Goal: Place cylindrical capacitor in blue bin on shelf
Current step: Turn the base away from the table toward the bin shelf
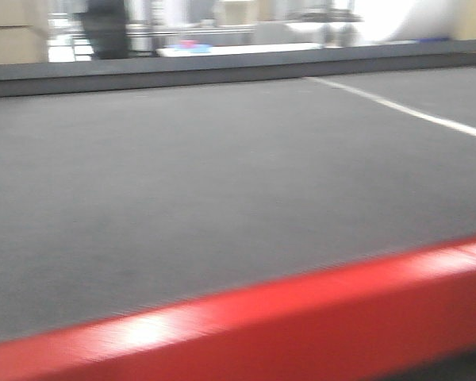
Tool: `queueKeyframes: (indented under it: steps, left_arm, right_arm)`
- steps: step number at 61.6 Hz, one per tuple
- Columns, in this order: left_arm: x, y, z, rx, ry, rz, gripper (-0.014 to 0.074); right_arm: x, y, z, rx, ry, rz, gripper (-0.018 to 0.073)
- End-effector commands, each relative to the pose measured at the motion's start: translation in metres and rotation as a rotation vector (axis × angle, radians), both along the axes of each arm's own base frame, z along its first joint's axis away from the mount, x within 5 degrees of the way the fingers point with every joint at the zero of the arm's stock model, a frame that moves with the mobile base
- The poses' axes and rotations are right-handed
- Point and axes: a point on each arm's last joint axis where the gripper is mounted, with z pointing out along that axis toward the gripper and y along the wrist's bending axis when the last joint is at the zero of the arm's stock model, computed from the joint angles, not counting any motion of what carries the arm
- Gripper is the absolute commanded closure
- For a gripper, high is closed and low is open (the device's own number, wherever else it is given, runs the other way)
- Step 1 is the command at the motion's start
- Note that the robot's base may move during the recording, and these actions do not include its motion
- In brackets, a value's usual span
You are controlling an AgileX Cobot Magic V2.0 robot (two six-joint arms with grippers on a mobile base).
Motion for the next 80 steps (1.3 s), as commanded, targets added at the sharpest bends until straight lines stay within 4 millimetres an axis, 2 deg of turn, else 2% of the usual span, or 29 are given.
queueKeyframes:
  steps: [1,80]
  left_arm:
    - [-0.0013,-0.0005,0.0022,-0.010,-0.025,-0.005,0.0707]
    - [-0.0013,-0.0005,0.0022,-0.010,-0.025,-0.005,0.0707]
  right_arm:
    - [-0.0015,-0.0006,0.0036,-0.001,-0.037,-0.002,0.0722]
    - [-0.0015,-0.0006,0.0036,-0.001,-0.037,-0.002,0.0722]
